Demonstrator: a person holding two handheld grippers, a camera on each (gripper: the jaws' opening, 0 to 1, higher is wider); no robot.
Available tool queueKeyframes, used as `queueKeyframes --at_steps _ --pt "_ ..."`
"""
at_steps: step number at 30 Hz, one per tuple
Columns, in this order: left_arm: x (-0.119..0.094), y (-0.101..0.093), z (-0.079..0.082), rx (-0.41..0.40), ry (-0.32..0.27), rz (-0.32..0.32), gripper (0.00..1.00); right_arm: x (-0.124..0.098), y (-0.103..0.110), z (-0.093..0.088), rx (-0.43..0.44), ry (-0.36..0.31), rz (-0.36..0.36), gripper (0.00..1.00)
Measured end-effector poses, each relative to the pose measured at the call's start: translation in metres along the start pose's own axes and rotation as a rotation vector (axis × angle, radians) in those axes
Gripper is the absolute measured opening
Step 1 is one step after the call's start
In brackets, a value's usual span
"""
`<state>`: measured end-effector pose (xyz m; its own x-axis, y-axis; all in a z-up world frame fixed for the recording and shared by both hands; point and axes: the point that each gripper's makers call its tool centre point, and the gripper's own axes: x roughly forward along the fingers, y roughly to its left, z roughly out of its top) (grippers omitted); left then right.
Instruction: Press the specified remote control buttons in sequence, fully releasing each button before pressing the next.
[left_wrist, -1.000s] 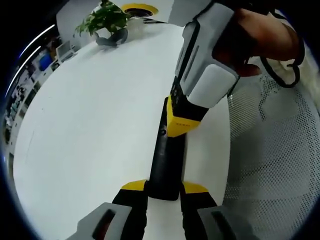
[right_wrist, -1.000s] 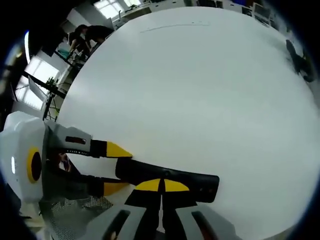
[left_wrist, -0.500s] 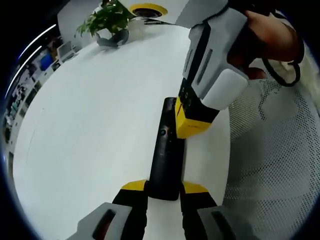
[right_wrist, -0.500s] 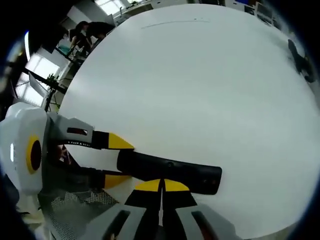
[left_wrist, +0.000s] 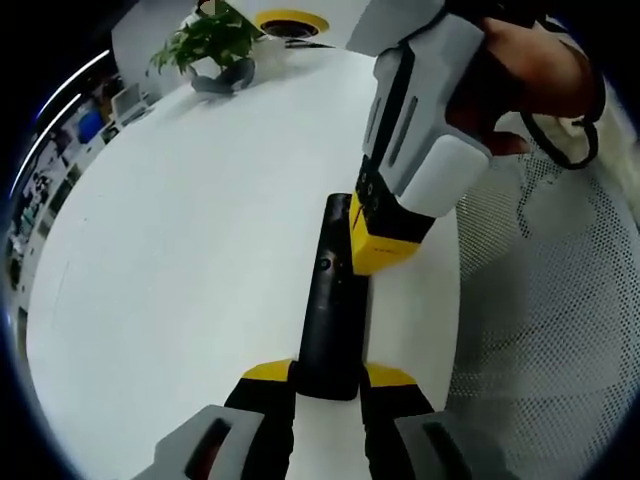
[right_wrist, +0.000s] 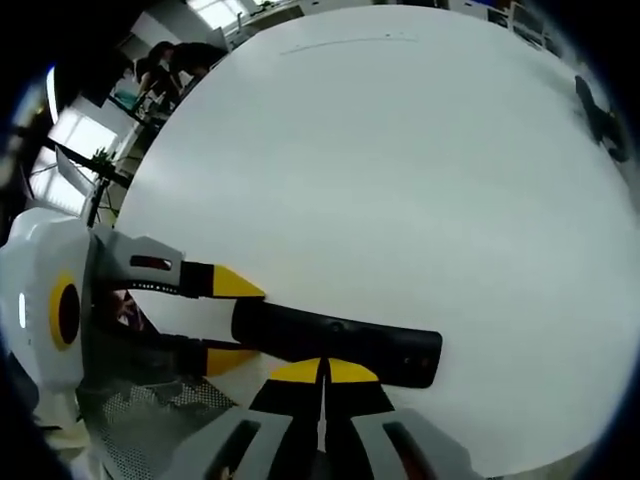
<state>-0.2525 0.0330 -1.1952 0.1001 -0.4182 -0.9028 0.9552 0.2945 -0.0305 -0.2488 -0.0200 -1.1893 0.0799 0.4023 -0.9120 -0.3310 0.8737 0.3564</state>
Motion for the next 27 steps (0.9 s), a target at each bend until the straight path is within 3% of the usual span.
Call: queueKeyframes --at_steps 7,13,21,27 --pt "0.0006 -0.0001 0.0002 -0.003 0.002 0.006 0.25 0.0011 0.0003 -0.0006 -0.026 0.012 -0.008 0.0" --pt "0.0004 0.0005 0.0003 -0.001 -0.004 -0.002 0.25 0.0019 0.0019 -0.0016 -0.13 -0.005 -0.055 0.0" --pt "0.0001 0.0002 0.0002 -0.003 -0.015 0.001 0.25 -0.0018 0.0016 -0.003 -0.024 -0.04 0.025 0.0" --pt "0.0001 0.0002 0.0003 0.003 -0.008 -0.001 0.25 -0.0002 0.0022 -0.0009 0.003 -0.006 0.041 0.0"
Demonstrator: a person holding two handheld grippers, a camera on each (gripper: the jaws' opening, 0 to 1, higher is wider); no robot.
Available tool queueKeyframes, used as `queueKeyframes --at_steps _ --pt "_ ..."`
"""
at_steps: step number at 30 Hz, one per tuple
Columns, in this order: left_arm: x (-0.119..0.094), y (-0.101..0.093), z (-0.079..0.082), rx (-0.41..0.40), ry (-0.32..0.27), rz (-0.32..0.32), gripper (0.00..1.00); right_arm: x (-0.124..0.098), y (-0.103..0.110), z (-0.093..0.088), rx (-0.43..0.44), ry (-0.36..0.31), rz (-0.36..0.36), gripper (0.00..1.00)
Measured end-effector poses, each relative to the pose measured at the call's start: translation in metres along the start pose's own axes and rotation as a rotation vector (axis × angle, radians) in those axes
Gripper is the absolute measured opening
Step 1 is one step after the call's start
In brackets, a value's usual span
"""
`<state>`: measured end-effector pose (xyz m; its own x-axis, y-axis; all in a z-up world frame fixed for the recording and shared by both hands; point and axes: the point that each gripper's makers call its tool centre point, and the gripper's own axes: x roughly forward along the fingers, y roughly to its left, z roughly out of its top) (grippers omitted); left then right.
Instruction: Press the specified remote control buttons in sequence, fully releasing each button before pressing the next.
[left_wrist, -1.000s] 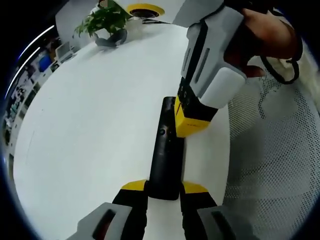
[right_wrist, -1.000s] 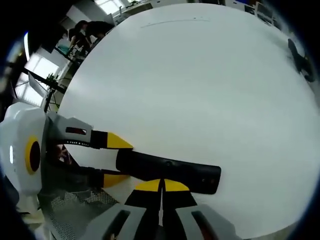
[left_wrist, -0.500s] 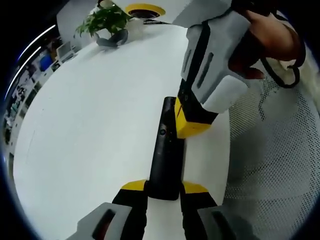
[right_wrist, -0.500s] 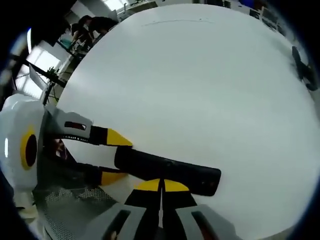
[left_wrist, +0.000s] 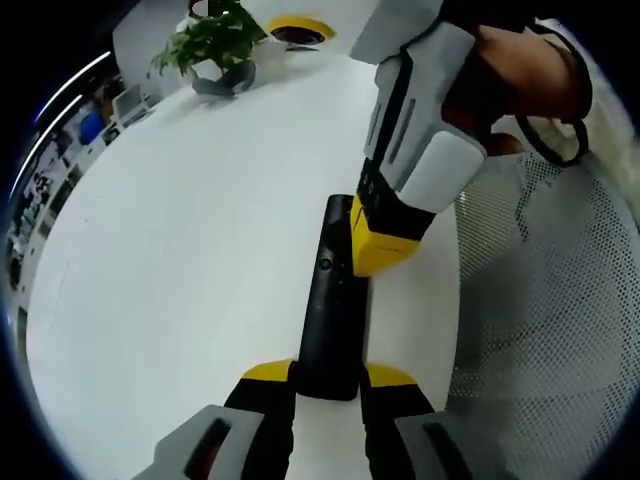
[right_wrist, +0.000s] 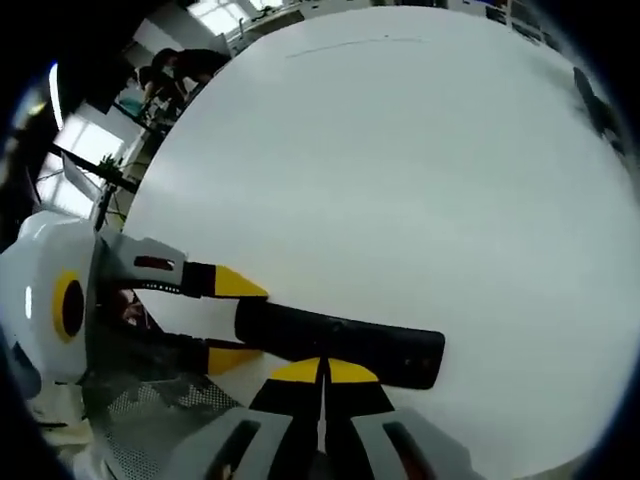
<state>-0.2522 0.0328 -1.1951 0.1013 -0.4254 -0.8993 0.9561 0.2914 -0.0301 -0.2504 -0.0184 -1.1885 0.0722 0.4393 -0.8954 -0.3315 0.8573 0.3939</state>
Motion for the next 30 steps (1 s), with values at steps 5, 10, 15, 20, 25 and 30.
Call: queueKeyframes --at_steps 5,10,15,20,25,30 --pt "0.0 0.0 0.0 -0.002 0.0 0.002 0.25 0.0 0.0 0.001 -0.016 0.007 -0.007 0.0" --pt "0.0 0.0 0.0 -0.005 0.001 0.006 0.25 -0.001 0.006 0.005 -0.012 -0.016 0.014 0.0" --pt "0.0 0.0 0.0 -0.007 0.001 0.003 0.25 -0.002 0.008 0.013 -0.02 -0.045 0.018 0.0" --pt "0.0 0.0 0.0 -0.012 -0.003 0.003 0.25 0.003 0.012 0.015 -0.016 -0.041 0.036 0.0" --pt "0.0 0.0 0.0 -0.013 -0.002 0.004 0.25 0.004 0.01 0.013 -0.043 -0.035 0.021 0.0" --pt "0.0 0.0 0.0 -0.011 0.002 0.0 0.25 0.005 0.008 0.014 -0.032 -0.024 0.027 0.0"
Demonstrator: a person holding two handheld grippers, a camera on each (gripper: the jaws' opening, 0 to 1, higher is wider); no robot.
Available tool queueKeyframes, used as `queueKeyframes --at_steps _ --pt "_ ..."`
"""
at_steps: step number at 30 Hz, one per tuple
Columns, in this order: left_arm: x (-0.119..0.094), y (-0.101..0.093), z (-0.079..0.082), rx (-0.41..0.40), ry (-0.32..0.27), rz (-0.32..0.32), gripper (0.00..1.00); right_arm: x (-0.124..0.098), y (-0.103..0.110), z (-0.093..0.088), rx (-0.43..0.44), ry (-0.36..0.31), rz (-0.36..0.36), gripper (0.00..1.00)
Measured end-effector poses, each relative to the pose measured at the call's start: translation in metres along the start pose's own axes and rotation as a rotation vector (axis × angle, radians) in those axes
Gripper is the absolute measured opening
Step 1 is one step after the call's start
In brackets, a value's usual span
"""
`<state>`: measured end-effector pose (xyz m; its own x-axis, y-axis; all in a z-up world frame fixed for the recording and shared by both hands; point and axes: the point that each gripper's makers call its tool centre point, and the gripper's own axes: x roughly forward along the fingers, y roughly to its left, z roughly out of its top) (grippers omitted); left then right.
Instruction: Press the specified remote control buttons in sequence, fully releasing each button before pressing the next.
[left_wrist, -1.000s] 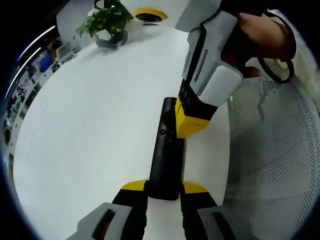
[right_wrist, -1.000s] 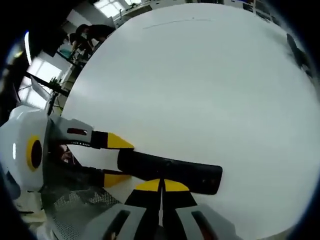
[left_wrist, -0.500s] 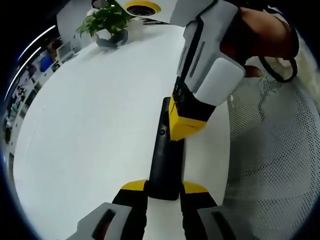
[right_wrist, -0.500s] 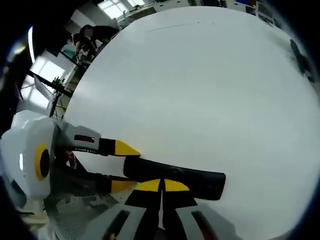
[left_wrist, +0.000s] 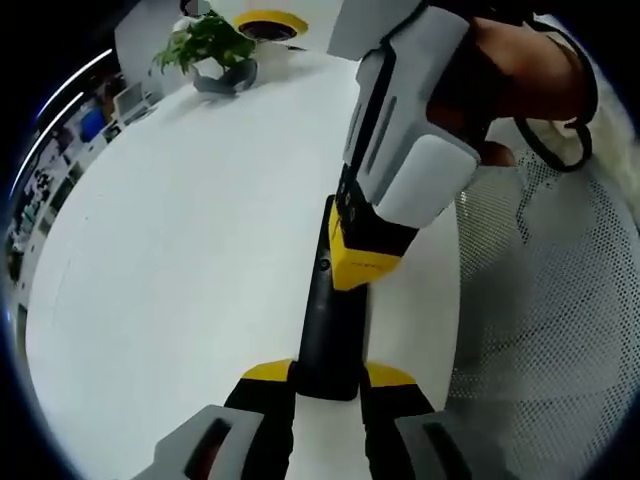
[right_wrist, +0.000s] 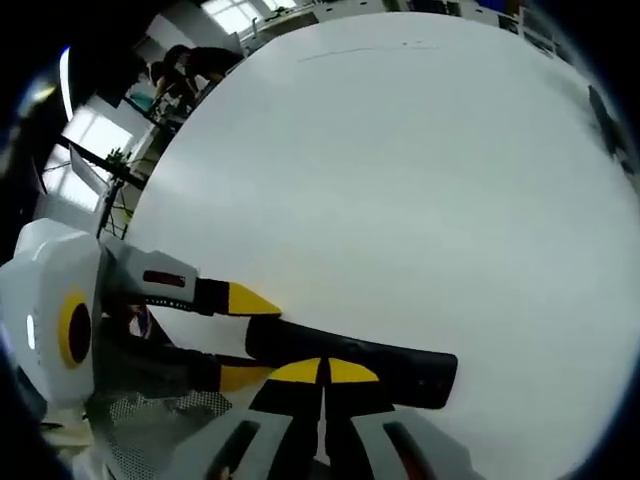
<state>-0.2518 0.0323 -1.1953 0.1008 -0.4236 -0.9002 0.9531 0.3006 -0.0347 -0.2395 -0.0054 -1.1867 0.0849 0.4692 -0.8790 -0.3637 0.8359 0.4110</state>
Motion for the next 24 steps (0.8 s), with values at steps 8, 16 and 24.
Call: queueKeyframes --at_steps 8,16,24 --pt "-0.0005 -0.0001 0.0003 0.0 -0.004 -0.008 0.25 0.0017 -0.0005 0.0017 0.019 -0.008 0.012 0.0" --pt "0.0003 0.0003 0.0001 0.004 -0.003 -0.012 0.24 0.0011 0.0015 0.0014 0.0 -0.008 0.013 0.0" --pt "-0.0002 0.0007 0.0003 -0.017 -0.003 -0.012 0.24 0.0026 0.0037 0.0068 -0.037 -0.036 0.007 0.0"
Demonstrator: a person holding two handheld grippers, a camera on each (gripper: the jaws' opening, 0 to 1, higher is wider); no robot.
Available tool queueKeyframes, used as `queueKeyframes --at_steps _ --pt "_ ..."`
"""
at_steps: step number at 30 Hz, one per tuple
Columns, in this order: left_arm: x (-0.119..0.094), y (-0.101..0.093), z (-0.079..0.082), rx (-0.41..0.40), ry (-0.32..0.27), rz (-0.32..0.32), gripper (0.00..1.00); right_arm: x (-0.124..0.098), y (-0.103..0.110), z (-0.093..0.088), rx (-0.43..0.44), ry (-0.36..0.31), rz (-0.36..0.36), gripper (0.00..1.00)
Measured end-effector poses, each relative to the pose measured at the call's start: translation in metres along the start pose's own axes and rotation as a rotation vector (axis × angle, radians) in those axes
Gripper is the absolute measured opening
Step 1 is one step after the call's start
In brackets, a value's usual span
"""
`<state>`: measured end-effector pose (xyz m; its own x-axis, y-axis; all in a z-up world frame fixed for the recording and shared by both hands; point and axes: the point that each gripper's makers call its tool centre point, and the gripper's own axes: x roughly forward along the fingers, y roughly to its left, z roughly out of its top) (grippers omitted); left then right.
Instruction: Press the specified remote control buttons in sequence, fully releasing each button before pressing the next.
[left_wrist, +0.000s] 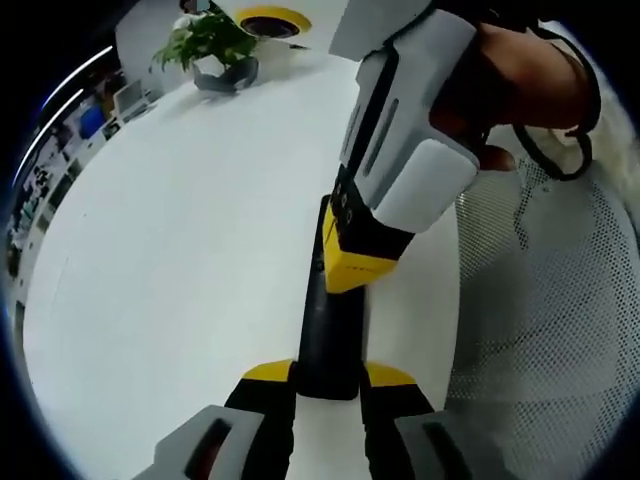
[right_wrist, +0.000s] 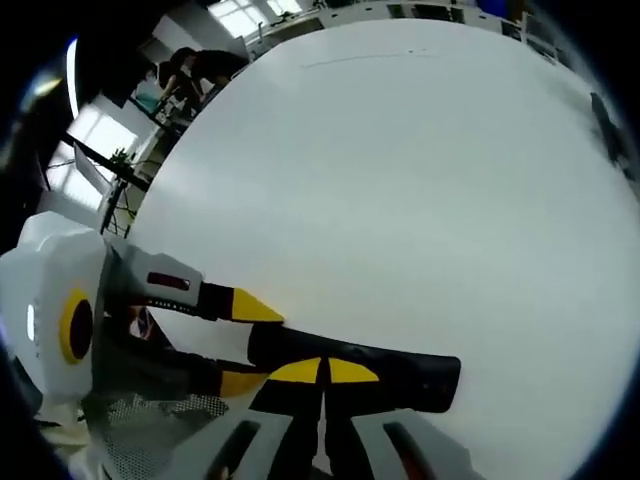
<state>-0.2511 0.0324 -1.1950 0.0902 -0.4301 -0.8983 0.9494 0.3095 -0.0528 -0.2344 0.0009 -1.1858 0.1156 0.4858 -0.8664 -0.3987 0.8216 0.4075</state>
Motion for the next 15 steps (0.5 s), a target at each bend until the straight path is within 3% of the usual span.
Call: queueKeyframes --at_steps 5,15 --pt "0.0 0.0 0.0 -0.004 0.0 0.004 0.24 0.004 0.01 -0.001 0.0 0.013 0.035 0.0" --pt "0.0 0.0 0.0 0.003 0.005 0.005 0.24 0.003 0.011 -0.005 -0.06 0.003 0.0 0.0"
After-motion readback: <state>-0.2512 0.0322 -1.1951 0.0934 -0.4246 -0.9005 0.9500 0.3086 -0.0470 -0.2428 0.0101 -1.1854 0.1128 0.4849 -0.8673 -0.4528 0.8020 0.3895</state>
